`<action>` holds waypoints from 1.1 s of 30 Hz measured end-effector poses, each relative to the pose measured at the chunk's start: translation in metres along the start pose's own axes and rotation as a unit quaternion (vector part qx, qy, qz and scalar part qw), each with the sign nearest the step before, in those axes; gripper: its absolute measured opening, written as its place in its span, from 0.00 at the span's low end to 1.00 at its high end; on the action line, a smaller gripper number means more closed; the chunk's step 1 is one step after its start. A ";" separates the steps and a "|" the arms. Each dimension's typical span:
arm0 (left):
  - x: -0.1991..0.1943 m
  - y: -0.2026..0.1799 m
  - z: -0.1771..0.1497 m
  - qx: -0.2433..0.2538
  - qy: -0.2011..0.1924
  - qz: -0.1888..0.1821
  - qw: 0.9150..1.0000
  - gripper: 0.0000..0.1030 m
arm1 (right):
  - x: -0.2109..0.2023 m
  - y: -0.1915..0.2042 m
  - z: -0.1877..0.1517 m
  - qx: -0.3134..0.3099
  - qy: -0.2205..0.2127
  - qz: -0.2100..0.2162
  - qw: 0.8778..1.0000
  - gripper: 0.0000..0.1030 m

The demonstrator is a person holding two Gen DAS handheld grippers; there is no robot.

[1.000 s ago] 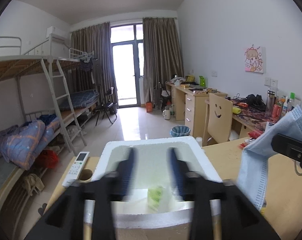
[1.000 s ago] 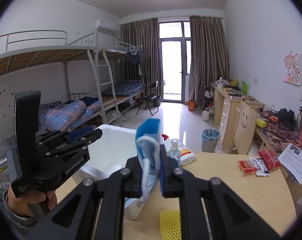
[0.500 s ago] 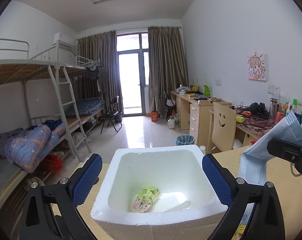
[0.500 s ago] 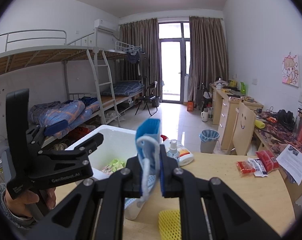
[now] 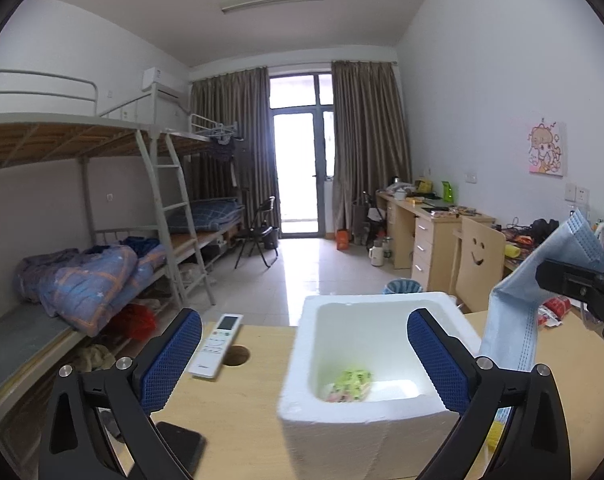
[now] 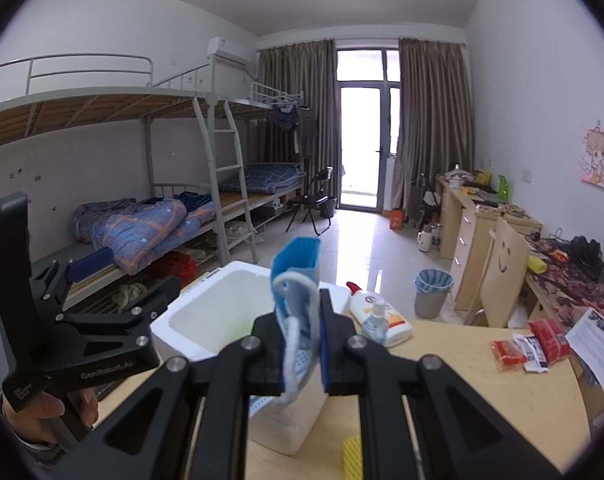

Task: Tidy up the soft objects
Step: 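Carry the blue mask over the foam box and open the right tool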

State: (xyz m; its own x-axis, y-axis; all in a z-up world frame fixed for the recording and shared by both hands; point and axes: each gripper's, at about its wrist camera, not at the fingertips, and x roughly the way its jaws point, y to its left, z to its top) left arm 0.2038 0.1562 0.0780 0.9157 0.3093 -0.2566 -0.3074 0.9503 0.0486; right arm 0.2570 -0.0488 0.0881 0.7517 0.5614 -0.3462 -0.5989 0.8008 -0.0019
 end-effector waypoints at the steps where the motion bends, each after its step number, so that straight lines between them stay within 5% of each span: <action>1: -0.002 0.004 0.000 -0.002 -0.001 0.004 1.000 1.00 | 0.001 0.002 0.002 -0.003 -0.002 0.003 1.000 0.15; 33: -0.026 0.059 -0.021 -0.042 0.014 0.066 0.997 1.00 | 0.052 0.030 0.012 -0.002 0.011 0.021 1.000 0.15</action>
State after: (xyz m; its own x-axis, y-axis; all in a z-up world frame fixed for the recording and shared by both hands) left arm 0.1564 0.2033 0.0670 0.8587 0.4295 -0.2797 -0.4465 0.8948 0.0031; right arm 0.2813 0.0068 0.0809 0.7195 0.5901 -0.3661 -0.6311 0.7757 0.0100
